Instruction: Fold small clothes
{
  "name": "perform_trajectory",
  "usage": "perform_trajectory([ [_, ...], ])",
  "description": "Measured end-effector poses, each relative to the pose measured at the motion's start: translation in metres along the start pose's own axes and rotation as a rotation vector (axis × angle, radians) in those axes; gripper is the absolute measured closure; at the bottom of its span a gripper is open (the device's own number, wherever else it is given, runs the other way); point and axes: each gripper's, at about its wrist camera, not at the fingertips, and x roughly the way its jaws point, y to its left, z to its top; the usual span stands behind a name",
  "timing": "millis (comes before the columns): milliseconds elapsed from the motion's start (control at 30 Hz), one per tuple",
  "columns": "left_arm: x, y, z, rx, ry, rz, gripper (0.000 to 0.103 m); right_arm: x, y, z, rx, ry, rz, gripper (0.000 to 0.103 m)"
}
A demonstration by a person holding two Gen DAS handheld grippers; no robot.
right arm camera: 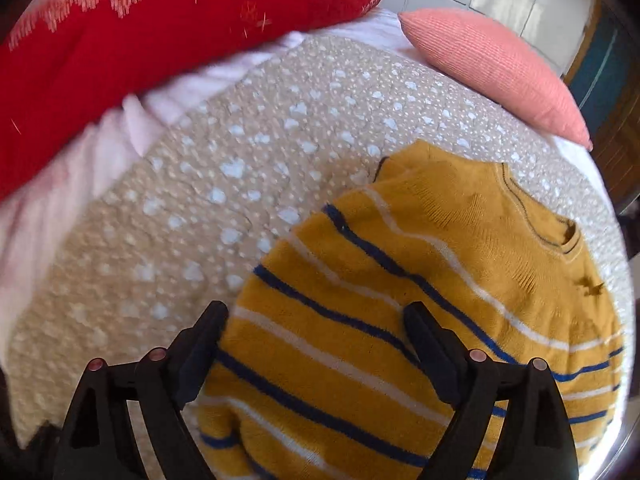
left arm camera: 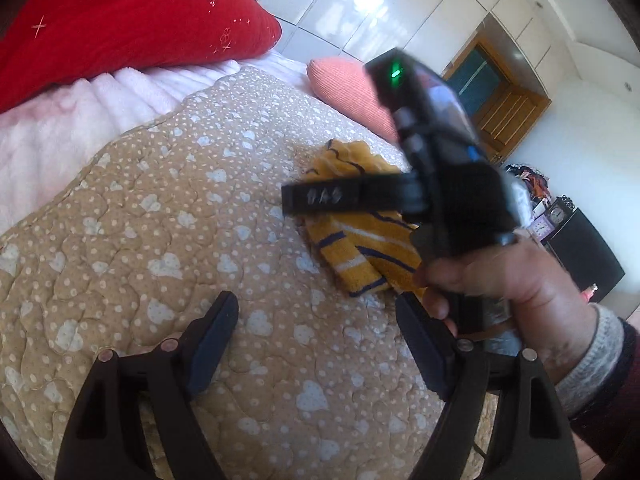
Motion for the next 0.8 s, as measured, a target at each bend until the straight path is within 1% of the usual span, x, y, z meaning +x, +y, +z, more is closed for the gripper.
perform_trajectory([
  [67, 0.001, 0.000, 0.000, -0.003, 0.004, 0.003, 0.023, 0.001, -0.001, -0.002, -0.006, -0.005, -0.038, 0.016],
  [100, 0.003, 0.000, 0.001, 0.000, 0.005, 0.009, 0.023, 0.002, -0.002, -0.003, 0.000, -0.006, -0.043, 0.019],
  [133, 0.004, -0.002, 0.000, 0.006, 0.006, 0.020, 0.023, 0.003, -0.003, -0.005, -0.002, -0.004, -0.046, 0.020],
  [233, 0.009, -0.004, 0.001, 0.018, 0.009, 0.047, 0.022, 0.006, -0.003, -0.006, -0.034, -0.002, -0.060, 0.020],
  [333, 0.010, -0.007, 0.000, 0.028, 0.009, 0.065, 0.021, 0.009, -0.005, -0.008, -0.038, -0.001, -0.044, 0.019],
  [400, 0.014, -0.006, 0.002, 0.030, 0.010, 0.070, 0.021, 0.009, -0.007, -0.008, -0.036, -0.004, -0.032, 0.018],
  [500, 0.013, -0.004, 0.002, 0.026, 0.010, 0.066, 0.021, 0.006, -0.004, -0.011, -0.040, -0.020, -0.038, 0.019],
  [567, 0.013, -0.003, 0.003, 0.020, 0.011, 0.064, 0.021, 0.004, -0.002, -0.014, -0.042, -0.039, -0.043, 0.021],
  [600, 0.012, -0.004, 0.002, 0.017, 0.011, 0.064, 0.021, 0.002, -0.001, -0.016, -0.049, -0.051, -0.055, 0.026],
  [633, 0.012, -0.003, 0.002, 0.015, 0.012, 0.065, 0.021, -0.002, 0.001, -0.019, -0.061, -0.061, -0.068, 0.035],
  [667, 0.012, -0.004, 0.002, 0.013, 0.013, 0.069, 0.021, -0.005, 0.002, -0.020, -0.069, -0.070, -0.083, 0.040],
  [700, 0.013, -0.004, 0.002, 0.013, 0.014, 0.075, 0.021, -0.006, 0.000, -0.020, -0.068, -0.075, -0.091, 0.051],
  [733, 0.013, -0.005, 0.002, 0.014, 0.016, 0.082, 0.021, -0.008, -0.004, -0.020, -0.059, -0.078, -0.096, 0.064],
  [800, 0.015, -0.007, 0.002, 0.016, 0.017, 0.099, 0.021, -0.013, -0.017, -0.020, -0.022, -0.080, -0.049, 0.071],
])
